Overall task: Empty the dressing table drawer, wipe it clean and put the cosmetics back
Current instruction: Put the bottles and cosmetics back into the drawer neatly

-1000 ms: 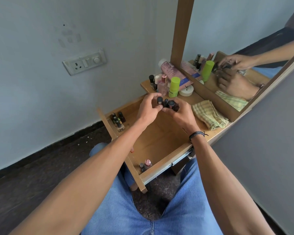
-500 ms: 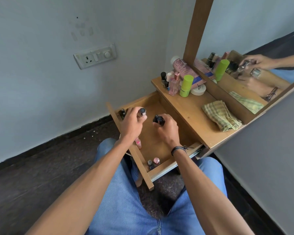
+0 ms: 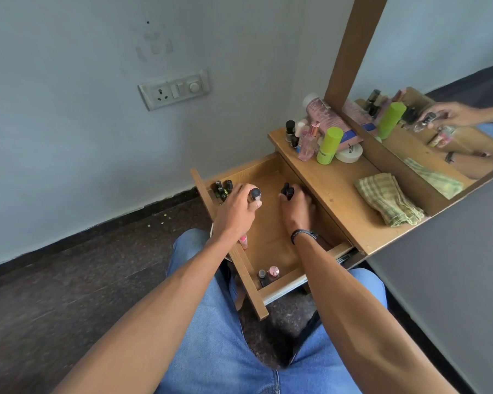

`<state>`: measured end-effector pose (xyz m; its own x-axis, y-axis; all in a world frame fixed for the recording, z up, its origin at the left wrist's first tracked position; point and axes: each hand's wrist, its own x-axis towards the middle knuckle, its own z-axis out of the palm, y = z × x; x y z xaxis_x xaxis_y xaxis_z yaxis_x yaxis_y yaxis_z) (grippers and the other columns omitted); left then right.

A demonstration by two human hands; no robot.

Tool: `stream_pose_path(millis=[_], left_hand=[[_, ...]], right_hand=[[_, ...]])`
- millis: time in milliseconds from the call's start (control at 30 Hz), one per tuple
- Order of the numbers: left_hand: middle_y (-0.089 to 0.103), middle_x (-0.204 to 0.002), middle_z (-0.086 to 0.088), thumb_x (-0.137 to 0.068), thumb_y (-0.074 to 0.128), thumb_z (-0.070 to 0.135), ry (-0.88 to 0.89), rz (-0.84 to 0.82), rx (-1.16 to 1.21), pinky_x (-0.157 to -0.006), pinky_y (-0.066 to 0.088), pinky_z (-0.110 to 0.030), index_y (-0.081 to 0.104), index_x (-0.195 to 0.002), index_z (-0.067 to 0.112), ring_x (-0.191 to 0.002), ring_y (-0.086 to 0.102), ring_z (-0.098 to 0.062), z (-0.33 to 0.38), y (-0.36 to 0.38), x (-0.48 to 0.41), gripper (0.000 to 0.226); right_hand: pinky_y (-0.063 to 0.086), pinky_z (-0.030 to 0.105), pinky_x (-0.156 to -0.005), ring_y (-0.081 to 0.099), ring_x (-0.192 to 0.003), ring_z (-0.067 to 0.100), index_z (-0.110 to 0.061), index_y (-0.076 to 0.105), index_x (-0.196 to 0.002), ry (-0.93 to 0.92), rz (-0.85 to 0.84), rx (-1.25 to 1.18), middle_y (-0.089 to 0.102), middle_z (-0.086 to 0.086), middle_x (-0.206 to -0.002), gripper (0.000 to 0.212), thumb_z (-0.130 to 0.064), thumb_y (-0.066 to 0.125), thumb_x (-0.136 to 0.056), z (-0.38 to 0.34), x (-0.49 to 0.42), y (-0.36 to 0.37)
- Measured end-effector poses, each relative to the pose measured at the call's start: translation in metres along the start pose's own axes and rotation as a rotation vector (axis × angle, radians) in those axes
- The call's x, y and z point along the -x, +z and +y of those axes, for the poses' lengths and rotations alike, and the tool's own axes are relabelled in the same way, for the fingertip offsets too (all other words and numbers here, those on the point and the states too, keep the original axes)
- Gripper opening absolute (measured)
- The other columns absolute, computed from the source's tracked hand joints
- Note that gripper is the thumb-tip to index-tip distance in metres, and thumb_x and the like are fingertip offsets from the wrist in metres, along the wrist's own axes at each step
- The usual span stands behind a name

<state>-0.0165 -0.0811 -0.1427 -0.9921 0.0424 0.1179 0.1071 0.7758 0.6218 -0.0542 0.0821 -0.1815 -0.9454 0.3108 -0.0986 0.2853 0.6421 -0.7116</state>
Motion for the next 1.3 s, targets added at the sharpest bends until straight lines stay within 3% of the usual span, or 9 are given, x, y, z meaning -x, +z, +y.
stream_pose_path(millis=[233,500,867,1067,1300], left_hand=[[0.054,-0.12,0.008,-0.099,0.06,0.027,0.001,0.019,-0.012,-0.073,0.044,-0.029,0.054,-0.118,0.021,-0.099,0.06,-0.014,-0.002,0.001,0.0,0.021],[0.055,-0.121,0.007,-0.099,0.061,0.025,0.006,0.026,-0.026,-0.075,0.052,-0.032,0.053,-0.118,0.021,-0.101,0.06,-0.014,-0.003,0.001,0.0,0.022],[0.055,-0.118,0.007,-0.099,0.06,0.027,0.005,0.01,-0.038,-0.07,0.045,-0.029,0.053,-0.117,0.021,-0.091,0.053,-0.008,-0.001,0.0,0.0,0.02],[0.054,-0.115,0.008,-0.099,0.06,0.028,-0.001,0.012,-0.037,-0.068,0.047,-0.033,0.053,-0.114,0.02,-0.089,0.054,-0.011,0.001,-0.002,0.001,0.018],[0.054,-0.116,0.008,-0.1,0.06,0.028,-0.004,0.006,-0.045,-0.069,0.049,-0.032,0.053,-0.116,0.021,-0.089,0.052,-0.008,0.001,-0.002,0.001,0.019]], right_hand=[[0.051,0.041,-0.085,0.066,-0.106,0.039,-0.015,0.06,-0.121,0.003,0.07,0.069,0.07,0.014,-0.116,0.033,-0.038,0.061,-0.098,0.005,0.005,0.002],[0.053,0.042,-0.087,0.067,-0.105,0.038,-0.014,0.061,-0.116,0.027,0.055,0.088,0.07,0.015,-0.116,0.038,-0.046,0.059,-0.098,0.004,0.004,0.001],[0.052,0.039,-0.082,0.069,-0.102,0.038,-0.008,0.067,-0.114,0.112,0.083,0.147,0.072,0.018,-0.112,0.044,-0.046,0.047,-0.104,0.002,0.001,0.0],[0.051,0.04,-0.088,0.067,-0.107,0.038,-0.009,0.064,-0.119,0.103,0.073,0.112,0.07,0.017,-0.118,0.044,-0.048,0.052,-0.102,0.003,0.006,-0.002],[0.048,0.038,-0.093,0.065,-0.109,0.032,-0.021,0.062,-0.114,0.055,0.017,-0.021,0.07,0.006,-0.118,0.038,-0.051,0.069,-0.091,0.007,0.011,-0.005]])
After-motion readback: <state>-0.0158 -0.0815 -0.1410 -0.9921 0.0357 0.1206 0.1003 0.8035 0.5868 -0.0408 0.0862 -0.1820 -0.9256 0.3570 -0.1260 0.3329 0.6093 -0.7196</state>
